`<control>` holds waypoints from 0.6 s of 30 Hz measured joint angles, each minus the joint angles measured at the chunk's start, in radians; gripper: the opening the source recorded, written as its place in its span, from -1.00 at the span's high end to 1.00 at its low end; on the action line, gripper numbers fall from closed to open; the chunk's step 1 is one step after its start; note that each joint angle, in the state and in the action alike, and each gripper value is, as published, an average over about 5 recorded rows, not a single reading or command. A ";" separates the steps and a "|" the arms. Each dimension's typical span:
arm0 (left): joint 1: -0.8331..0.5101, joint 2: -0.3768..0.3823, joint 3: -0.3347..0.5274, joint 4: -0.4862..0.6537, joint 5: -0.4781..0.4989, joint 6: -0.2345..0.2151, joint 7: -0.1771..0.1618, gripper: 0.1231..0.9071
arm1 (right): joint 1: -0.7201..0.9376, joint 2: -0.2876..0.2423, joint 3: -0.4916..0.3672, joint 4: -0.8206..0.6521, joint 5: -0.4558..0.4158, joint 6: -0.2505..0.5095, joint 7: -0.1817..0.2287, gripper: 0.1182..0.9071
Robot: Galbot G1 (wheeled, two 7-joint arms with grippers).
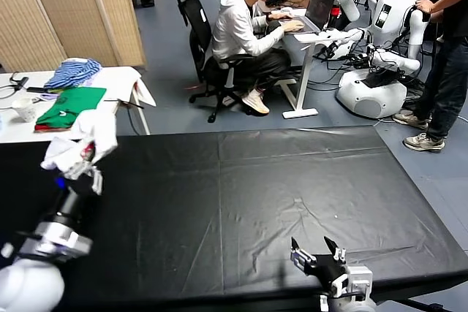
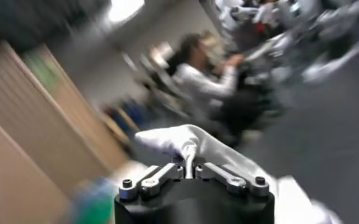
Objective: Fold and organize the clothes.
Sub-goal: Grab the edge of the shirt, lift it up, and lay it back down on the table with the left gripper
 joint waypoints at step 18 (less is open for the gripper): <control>-0.021 0.026 0.293 -0.042 -0.568 0.365 -0.057 0.79 | 0.002 0.005 0.003 0.003 0.003 -0.007 0.011 -1.00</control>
